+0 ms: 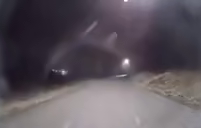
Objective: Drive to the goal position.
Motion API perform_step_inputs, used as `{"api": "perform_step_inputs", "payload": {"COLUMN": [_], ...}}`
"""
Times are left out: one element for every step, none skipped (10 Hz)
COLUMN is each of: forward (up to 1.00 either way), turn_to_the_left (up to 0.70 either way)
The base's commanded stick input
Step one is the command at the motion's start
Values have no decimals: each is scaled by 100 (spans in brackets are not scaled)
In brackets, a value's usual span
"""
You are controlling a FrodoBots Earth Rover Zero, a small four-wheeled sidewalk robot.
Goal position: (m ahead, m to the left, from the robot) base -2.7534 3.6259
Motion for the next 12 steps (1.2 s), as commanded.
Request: {"api": "perform_step_inputs", "payload": {"forward": [100, 100, 100, 100, 100, 100, 100, 100, 100, 100, 100, 100], "turn_to_the_left": [3, 3, 3, 2, 2, 2, 1, 1, 1, 0, 0, 1]}}
